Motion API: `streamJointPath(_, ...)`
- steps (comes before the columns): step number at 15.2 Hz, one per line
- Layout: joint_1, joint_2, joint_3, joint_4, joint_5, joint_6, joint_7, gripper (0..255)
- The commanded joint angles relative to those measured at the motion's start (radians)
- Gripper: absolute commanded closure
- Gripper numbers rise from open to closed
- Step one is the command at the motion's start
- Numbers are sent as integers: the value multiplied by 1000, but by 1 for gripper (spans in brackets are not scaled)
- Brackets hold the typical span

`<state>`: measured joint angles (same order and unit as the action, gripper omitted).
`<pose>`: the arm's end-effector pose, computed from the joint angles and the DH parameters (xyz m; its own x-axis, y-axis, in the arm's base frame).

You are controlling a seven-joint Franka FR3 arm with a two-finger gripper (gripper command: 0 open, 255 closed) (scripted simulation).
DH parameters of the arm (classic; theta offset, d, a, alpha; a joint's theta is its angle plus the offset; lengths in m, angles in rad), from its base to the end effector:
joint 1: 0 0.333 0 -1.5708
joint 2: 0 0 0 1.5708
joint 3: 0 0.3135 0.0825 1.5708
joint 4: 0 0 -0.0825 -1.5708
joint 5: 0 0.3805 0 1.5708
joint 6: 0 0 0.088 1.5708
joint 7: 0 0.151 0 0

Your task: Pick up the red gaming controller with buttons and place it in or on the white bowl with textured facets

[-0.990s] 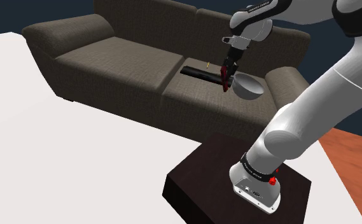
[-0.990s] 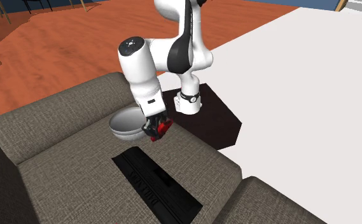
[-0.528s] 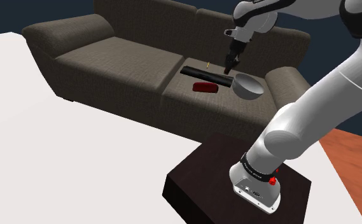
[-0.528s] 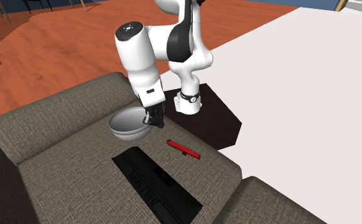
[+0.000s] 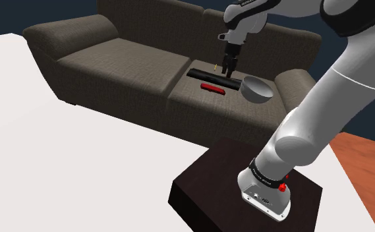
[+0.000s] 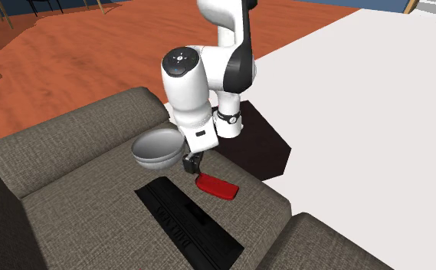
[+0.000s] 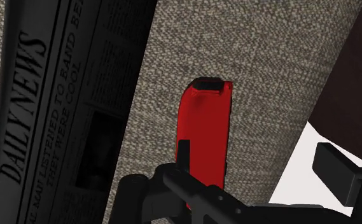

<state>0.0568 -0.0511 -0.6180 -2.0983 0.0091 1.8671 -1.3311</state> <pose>0.4253 -0.2673 0.3801 0.7174 0.6966 -0.0082 0.6825 -0.7052 -0.1920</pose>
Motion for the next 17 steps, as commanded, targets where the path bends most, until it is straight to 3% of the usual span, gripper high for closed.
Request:
streamJointPath(1, 18, 96, 16, 57, 24, -28, 39, 0)
streamJointPath(4, 34, 230, 40, 146, 60, -73, 88, 0)
streamJointPath(11, 34, 238, 44, 59, 67, 20, 83, 0)
streamJointPath(17, 34, 239, 45, 53, 68, 28, 83, 0)
